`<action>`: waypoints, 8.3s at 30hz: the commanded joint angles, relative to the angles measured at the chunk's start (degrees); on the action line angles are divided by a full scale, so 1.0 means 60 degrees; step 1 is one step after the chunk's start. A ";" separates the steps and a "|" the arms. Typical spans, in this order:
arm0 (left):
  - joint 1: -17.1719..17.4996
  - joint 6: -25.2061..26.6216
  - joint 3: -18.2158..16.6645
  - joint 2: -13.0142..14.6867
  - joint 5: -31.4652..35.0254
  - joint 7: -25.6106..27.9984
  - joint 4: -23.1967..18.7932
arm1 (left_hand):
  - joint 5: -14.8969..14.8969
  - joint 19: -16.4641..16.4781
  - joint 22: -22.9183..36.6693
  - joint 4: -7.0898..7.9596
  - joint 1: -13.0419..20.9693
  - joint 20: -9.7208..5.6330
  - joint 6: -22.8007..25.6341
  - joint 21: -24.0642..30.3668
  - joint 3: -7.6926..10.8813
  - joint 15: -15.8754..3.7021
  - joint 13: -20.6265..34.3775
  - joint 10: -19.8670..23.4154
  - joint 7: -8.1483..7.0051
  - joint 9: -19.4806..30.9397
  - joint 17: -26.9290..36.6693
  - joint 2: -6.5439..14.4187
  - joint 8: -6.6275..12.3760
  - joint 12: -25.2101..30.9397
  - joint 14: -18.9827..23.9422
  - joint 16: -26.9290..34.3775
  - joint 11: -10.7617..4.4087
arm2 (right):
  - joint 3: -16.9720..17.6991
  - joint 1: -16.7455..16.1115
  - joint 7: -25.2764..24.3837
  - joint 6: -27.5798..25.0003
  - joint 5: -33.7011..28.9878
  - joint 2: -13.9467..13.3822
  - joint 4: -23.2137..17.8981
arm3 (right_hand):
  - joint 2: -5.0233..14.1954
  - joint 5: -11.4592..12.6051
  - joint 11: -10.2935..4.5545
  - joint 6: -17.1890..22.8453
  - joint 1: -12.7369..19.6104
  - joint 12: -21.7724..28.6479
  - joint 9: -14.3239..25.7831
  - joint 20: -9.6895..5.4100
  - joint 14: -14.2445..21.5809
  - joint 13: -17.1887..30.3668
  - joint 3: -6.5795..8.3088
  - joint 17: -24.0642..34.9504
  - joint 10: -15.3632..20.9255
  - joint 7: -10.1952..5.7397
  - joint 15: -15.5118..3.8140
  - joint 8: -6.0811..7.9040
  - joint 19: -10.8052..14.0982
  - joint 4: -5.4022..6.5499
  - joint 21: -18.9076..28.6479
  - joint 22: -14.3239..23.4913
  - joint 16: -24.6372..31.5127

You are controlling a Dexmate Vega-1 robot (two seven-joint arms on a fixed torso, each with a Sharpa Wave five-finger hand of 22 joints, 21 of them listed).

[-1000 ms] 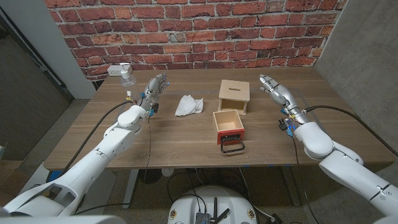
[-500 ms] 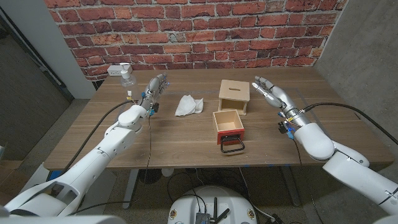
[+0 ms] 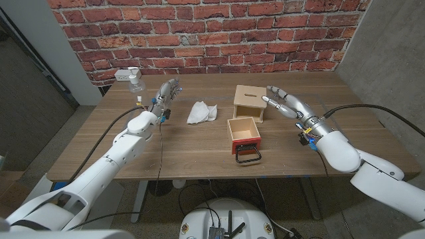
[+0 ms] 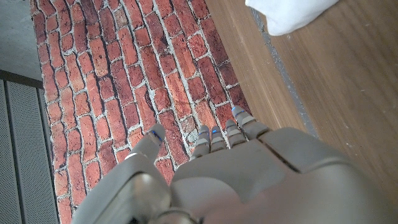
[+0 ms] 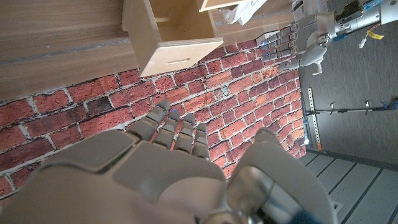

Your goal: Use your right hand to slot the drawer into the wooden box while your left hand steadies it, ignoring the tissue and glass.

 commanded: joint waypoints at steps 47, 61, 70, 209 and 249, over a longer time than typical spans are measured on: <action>0.0034 -0.0059 0.0043 -0.0051 -0.0215 -0.0366 0.0291 | -0.0037 0.0076 0.0031 -0.0077 -0.0015 -0.0390 0.0168 0.0029 0.0125 -0.0009 0.0042 0.0153 0.0065 0.0049 0.0037 0.0554 0.0012 0.0049 0.0108 0.0017 0.0011 | -0.0850 0.0589 0.3713 -0.4886 -0.3371 -0.3058 -0.3907 | -0.0404 0.0204 -0.0160 -0.0008 0.1681 0.0103 0.0161 0.0564 -0.0738 0.0220 0.0690 -0.0154 0.0005 -0.0290 0.0361 0.0169 -0.0415 -0.1749 0.0170 0.0050 0.0214; -0.0301 -0.0206 0.0242 -0.0135 0.0112 -0.0461 0.0531 | -0.0037 0.0042 0.0032 -0.0089 -0.0036 -0.0387 0.0231 0.0016 0.0164 0.0042 0.0043 0.0250 0.0056 0.0051 0.0034 0.0562 0.0029 0.0074 0.0116 0.0015 0.0015 | -0.3071 0.2840 0.6546 -0.6189 -0.5118 -0.3092 -0.4491 | -0.0567 0.0243 -0.0061 0.0063 0.2121 0.0213 0.0179 0.0814 -0.0906 0.0269 0.0847 -0.0147 0.0216 -0.0333 0.0629 0.0266 -0.0399 -0.1925 0.0193 0.0046 0.0211; -0.0304 -0.0325 0.0195 -0.0190 0.0053 -0.0498 0.0614 | -0.0038 0.0034 0.0031 -0.0105 -0.0041 -0.0392 0.0258 0.0015 0.0188 0.0044 0.0043 0.0272 0.0057 0.0052 0.0029 0.0563 0.0031 0.0073 0.0127 0.0015 0.0015 | -0.3780 0.3318 0.7588 -0.6327 -0.6247 -0.2584 -0.4540 | -0.0800 0.0267 -0.0098 0.0257 0.2561 0.0356 0.0187 0.1158 -0.0866 0.0327 0.0983 -0.0153 0.0588 -0.0420 0.0882 0.0365 -0.0378 -0.1979 0.0197 0.0038 0.0276; -0.0519 -0.0319 0.0351 -0.0509 -0.0390 -0.1339 0.1703 | -0.0049 0.0098 0.0035 -0.0202 -0.0147 -0.0380 0.0335 0.0040 0.0485 0.0011 0.0052 0.0455 0.0076 0.0063 0.0023 0.0599 0.0015 0.0067 0.0354 0.0033 0.0044 | -0.4340 0.3241 1.1951 -0.2370 -1.1928 0.2826 -0.1902 | -0.1472 -0.0166 -0.1393 0.2779 0.5998 0.0427 0.0186 -0.0577 0.2548 0.0678 0.1858 -0.0279 0.2841 -0.1387 -0.1542 0.0771 0.2162 -0.1738 0.0677 0.0109 0.1732; -0.0689 -0.0130 0.0447 -0.0601 -0.0397 -0.1426 0.1922 | -0.0053 0.0380 0.0037 -0.0254 -0.0124 -0.0387 0.0352 0.0114 0.0585 -0.0015 0.0060 0.0605 0.0075 0.0062 0.0017 0.0628 0.0010 0.0095 0.0555 0.0061 0.0003 | -0.4401 0.3591 1.1467 -0.2482 -1.1293 0.2648 -0.1666 | -0.0927 -0.0069 -0.1360 0.4313 0.6617 0.0803 0.0192 -0.1501 0.4284 0.0883 0.1628 0.0164 0.4201 -0.1370 -0.1763 0.1104 0.5627 -0.1800 0.1618 0.0083 0.2557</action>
